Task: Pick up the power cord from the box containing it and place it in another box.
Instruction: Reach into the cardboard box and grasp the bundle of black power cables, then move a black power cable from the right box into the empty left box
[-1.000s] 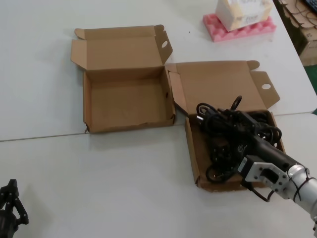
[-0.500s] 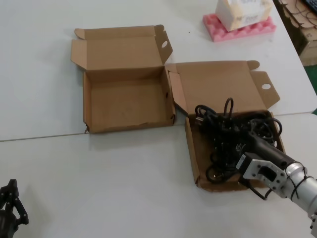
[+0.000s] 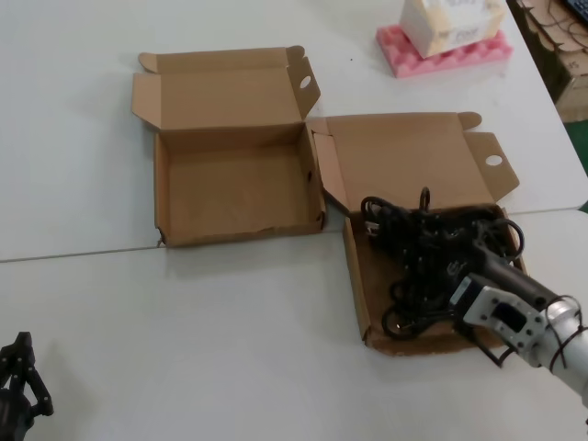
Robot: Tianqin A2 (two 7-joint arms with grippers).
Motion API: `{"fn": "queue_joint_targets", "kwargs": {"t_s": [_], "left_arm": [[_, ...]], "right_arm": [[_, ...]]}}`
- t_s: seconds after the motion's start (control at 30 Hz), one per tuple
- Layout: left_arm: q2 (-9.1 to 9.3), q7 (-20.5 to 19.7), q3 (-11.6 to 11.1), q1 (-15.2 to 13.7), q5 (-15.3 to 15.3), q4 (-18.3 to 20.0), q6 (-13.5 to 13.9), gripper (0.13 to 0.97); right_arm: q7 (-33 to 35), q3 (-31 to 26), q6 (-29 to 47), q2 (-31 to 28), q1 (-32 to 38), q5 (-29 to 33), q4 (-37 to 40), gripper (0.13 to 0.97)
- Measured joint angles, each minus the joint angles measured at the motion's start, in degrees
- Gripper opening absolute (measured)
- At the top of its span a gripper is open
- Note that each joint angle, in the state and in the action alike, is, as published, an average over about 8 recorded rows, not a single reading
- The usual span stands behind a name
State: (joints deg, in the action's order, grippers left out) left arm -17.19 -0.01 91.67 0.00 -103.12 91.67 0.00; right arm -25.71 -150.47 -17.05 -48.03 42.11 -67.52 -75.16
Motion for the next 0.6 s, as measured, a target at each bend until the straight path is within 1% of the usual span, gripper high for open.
{"fn": "queue_joint_targets", "kwargs": {"t_s": [0.2, 0.43, 0.53, 0.6], "left_arm": [[0.0, 0.0, 0.0, 0.0, 0.0, 0.0, 0.0, 0.163], [0.0, 0.0, 0.0, 0.0, 0.0, 0.0, 0.0, 0.163], [0.0, 0.0, 0.0, 0.0, 0.0, 0.0, 0.0, 0.163], [0.0, 0.0, 0.0, 0.0, 0.0, 0.0, 0.0, 0.163]], "right_arm": [[0.0, 6.34, 2.18, -0.86, -3.45, -2.42, -3.92, 0.256], [0.0, 16.37, 4.83, -2.14, -8.49, -5.31, -11.92, 0.254], [0.0, 20.05, 5.48, -1.76, -9.68, -5.71, -15.45, 0.253], [0.0, 21.41, 5.36, -0.72, -9.46, -5.2, -17.22, 0.253]]}}
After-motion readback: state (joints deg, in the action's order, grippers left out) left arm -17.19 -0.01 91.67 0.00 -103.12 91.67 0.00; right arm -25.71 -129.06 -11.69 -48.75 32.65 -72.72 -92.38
